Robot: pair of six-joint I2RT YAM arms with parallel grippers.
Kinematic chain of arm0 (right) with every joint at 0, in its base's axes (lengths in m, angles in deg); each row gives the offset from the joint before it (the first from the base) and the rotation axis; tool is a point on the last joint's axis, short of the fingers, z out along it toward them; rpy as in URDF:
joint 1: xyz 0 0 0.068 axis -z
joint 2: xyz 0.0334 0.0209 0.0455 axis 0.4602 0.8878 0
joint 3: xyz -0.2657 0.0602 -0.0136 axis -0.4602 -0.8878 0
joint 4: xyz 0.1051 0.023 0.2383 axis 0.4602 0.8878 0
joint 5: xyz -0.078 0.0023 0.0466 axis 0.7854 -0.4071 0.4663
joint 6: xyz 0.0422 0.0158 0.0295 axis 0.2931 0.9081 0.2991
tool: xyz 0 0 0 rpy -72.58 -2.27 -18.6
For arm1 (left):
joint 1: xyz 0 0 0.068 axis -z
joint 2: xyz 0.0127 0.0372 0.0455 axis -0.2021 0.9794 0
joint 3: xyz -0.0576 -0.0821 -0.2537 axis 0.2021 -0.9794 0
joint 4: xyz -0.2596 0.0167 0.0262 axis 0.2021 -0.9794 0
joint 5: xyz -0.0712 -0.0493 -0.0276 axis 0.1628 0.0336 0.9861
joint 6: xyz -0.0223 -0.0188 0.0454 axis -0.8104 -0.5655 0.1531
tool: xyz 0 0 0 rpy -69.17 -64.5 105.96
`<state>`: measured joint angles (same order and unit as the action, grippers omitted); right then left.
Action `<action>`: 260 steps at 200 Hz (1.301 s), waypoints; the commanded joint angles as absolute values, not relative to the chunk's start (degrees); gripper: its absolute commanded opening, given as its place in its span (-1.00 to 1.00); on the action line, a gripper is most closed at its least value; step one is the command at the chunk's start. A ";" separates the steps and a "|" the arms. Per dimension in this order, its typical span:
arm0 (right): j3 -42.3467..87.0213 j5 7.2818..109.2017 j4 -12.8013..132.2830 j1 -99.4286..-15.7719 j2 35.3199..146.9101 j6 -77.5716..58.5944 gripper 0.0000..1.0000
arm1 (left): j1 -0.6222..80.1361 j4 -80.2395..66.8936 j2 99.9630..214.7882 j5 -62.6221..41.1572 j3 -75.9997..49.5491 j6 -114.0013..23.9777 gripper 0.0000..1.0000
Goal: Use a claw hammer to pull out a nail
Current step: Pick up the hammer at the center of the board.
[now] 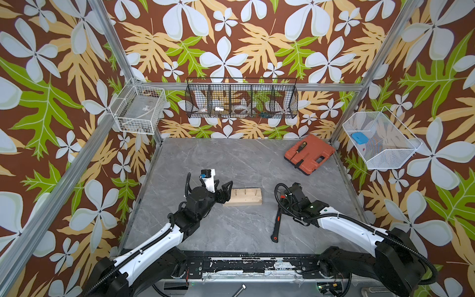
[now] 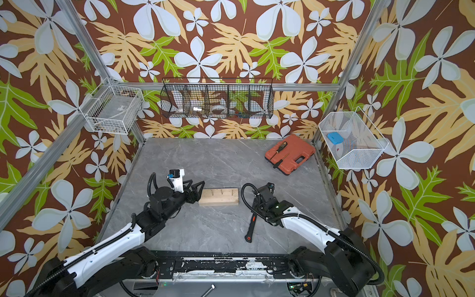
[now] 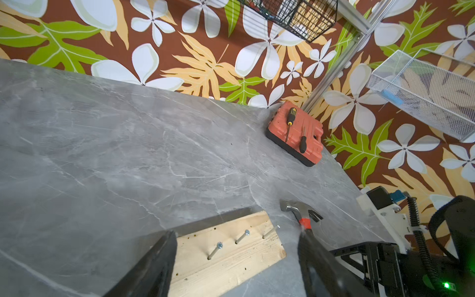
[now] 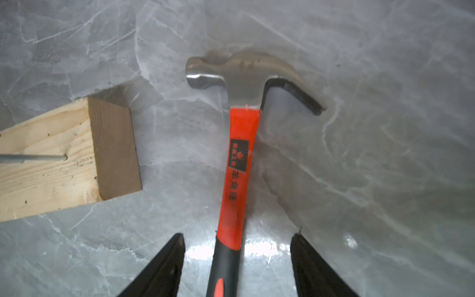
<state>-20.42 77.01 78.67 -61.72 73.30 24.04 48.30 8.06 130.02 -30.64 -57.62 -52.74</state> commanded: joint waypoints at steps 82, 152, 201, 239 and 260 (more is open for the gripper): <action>-21.90 74.21 81.76 -67.05 74.19 35.34 0.15 | 54.50 8.48 134.50 -36.40 -55.90 -53.15 0.54; -20.40 74.29 84.22 -69.19 78.53 38.01 0.07 | 54.81 8.48 133.54 -36.73 -56.52 -53.33 0.53; -18.77 74.24 84.75 -69.56 84.34 37.06 -0.06 | 54.98 8.55 133.67 -37.42 -56.97 -53.76 0.53; -17.83 73.89 84.76 -69.58 86.74 36.26 -0.15 | 54.99 8.48 133.98 -37.46 -56.40 -53.19 0.54; -16.74 73.84 85.55 -69.52 87.80 35.57 -0.23 | 55.16 8.48 133.98 -37.45 -56.03 -53.19 0.54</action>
<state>-16.68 76.63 80.72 -69.48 86.04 36.04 54.95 7.69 133.95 -36.70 -56.68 -53.35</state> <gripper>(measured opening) 0.419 0.771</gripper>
